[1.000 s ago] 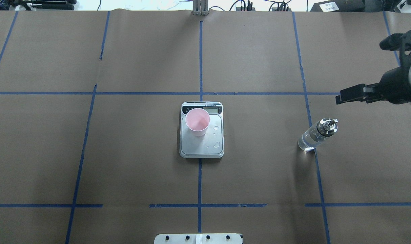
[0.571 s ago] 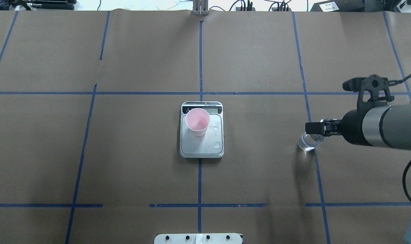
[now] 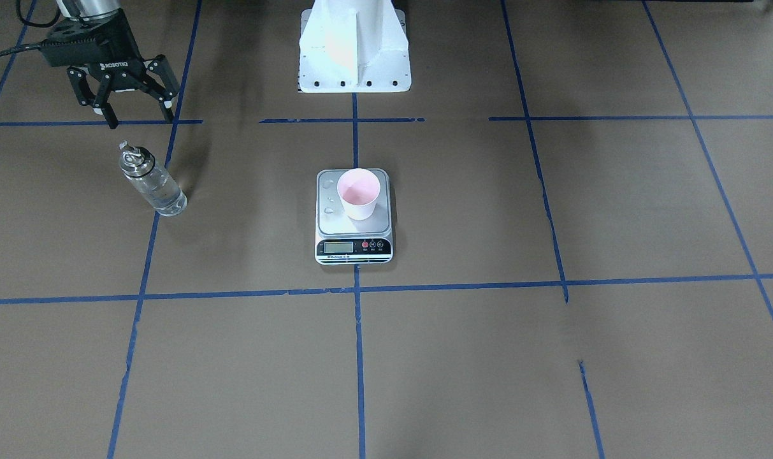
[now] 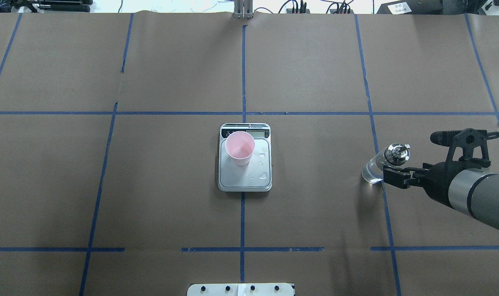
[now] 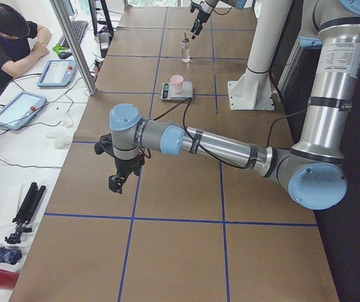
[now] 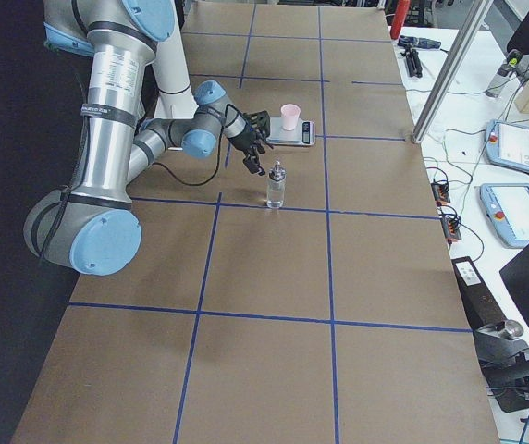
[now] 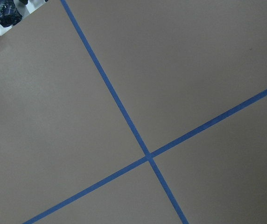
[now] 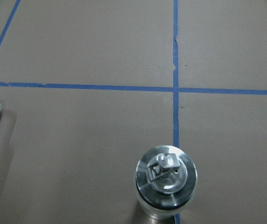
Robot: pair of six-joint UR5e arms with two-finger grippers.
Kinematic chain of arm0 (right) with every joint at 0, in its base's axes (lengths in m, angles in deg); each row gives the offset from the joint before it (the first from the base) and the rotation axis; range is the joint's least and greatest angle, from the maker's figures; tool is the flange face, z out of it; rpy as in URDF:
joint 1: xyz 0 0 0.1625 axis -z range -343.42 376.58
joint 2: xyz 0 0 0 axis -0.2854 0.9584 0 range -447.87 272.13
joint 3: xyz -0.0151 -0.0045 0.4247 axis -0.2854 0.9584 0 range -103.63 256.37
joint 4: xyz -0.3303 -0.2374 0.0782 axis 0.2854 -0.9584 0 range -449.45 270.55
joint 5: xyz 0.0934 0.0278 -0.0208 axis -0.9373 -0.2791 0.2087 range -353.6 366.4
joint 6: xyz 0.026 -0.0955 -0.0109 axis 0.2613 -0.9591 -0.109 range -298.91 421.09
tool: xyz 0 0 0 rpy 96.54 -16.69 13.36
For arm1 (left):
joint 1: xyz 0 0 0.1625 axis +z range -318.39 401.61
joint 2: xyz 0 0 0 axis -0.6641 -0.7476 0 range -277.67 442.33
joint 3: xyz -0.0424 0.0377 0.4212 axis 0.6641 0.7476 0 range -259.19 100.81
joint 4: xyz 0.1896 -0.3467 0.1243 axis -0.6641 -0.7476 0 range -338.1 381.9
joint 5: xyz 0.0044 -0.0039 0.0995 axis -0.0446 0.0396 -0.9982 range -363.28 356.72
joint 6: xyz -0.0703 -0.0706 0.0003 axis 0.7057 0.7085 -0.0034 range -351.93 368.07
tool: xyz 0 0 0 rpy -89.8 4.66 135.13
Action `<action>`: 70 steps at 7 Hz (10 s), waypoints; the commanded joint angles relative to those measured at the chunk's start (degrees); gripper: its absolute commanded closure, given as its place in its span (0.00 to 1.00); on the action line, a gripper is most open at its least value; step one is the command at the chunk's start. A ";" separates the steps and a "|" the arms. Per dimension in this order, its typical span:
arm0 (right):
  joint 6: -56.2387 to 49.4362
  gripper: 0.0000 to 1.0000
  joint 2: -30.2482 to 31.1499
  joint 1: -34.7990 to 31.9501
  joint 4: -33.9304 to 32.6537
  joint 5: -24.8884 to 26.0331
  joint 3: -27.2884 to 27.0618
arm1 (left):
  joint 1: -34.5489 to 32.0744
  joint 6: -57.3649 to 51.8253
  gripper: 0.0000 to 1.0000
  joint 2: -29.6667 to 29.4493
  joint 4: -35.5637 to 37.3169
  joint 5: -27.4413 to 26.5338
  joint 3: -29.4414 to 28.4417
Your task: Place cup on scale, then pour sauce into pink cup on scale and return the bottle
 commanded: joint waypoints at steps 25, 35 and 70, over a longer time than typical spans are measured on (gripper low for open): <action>-15.21 1.00 -11.59 3.48 16.29 23.71 19.69 | -6.95 0.31 0.00 13.91 -0.34 6.55 1.11; -28.57 1.00 -47.10 7.41 -33.02 41.59 32.75 | -6.87 0.31 0.00 13.91 -0.34 6.90 0.93; -51.87 1.00 -47.73 9.01 -52.18 63.62 36.22 | -6.78 0.22 0.00 13.64 -0.34 7.07 0.40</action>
